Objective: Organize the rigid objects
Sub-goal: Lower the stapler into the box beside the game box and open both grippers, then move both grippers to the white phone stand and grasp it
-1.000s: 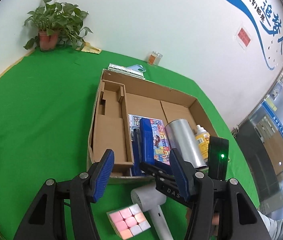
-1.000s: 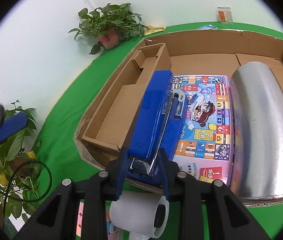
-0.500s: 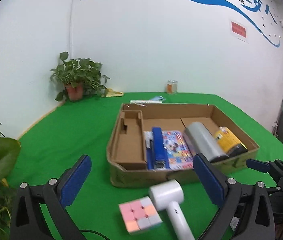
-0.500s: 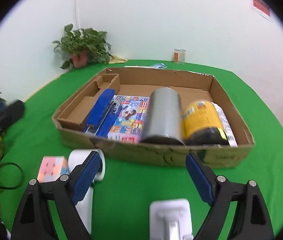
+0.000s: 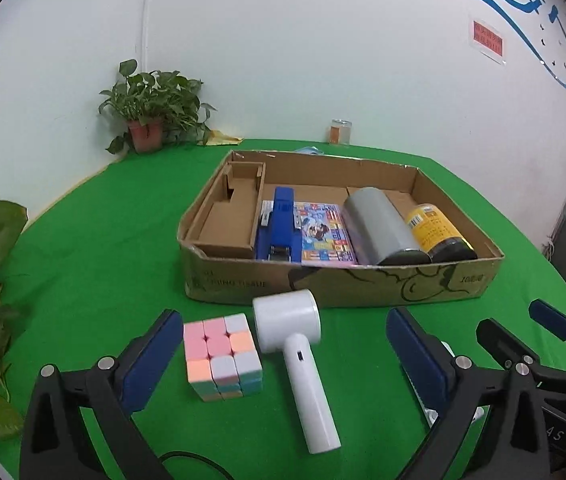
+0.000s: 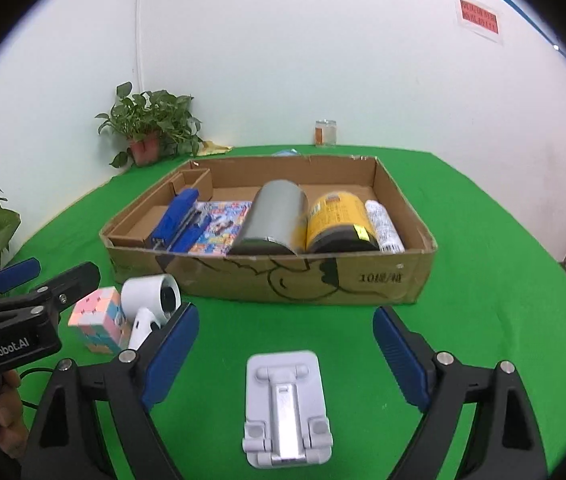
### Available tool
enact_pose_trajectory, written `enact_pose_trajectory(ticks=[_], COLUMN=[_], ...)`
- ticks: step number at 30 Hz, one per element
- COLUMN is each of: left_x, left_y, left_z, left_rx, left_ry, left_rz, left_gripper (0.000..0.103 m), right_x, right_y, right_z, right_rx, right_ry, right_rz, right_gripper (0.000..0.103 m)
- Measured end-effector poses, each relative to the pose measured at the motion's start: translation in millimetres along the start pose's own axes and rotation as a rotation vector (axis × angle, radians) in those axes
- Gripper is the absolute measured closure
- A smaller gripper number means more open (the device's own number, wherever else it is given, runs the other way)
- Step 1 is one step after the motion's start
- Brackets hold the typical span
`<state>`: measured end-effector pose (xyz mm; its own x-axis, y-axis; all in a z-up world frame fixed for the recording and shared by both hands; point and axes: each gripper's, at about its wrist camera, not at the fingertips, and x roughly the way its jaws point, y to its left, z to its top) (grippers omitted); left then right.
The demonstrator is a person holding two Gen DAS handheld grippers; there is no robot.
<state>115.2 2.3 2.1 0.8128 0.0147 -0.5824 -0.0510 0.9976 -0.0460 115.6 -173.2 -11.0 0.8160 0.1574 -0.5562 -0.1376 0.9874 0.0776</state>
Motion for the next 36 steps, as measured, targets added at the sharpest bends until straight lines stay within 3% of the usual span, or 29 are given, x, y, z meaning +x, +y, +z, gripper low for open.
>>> enact_pose_trajectory(ticks=[9, 14, 18, 24, 28, 29, 32, 33, 36], left_x=[-9, -9, -3, 4, 8, 9, 16, 19, 21], left_y=[-6, 4, 1, -11, -10, -9, -8, -9, -16], left_z=[-24, -38, -49, -54, -57, -59, -62, -64, -72], left_rx=[0.027, -0.031, -0.048, -0.021, -0.039, -0.050, -0.073, -0.079, -0.089], left_ry=[-0.034, 0.035, 0.120, 0.174, 0.218, 0.231, 0.286, 0.314, 0.382], left_rz=[0.013, -0.043, -0.142, -0.196, -0.240, -0.254, -0.305, -0.335, -0.448], left_gripper=[0.001, 0.001, 0.001, 0.001, 0.001, 0.001, 0.001, 0.001, 0.001], right_x=[3, 6, 8, 32, 40, 38, 32, 27, 13], right_y=[1, -21, -40, -29, -15, -11, -7, -9, -11], right_z=[-21, -39, -48, -62, -75, -77, -82, -83, -90], right_rx=[-0.061, -0.035, -0.020, -0.028, -0.096, -0.124, -0.163, -0.144, -0.118], right_ry=[0.054, 0.139, 0.167, 0.300, 0.336, 0.325, 0.318, 0.313, 0.347], right_rz=[0.053, 0.091, 0.153, 0.208, 0.175, 0.170, 0.165, 0.175, 0.214], right_gripper=[0.014, 0.014, 0.014, 0.014, 0.022, 0.033, 0.040, 0.046, 0.046])
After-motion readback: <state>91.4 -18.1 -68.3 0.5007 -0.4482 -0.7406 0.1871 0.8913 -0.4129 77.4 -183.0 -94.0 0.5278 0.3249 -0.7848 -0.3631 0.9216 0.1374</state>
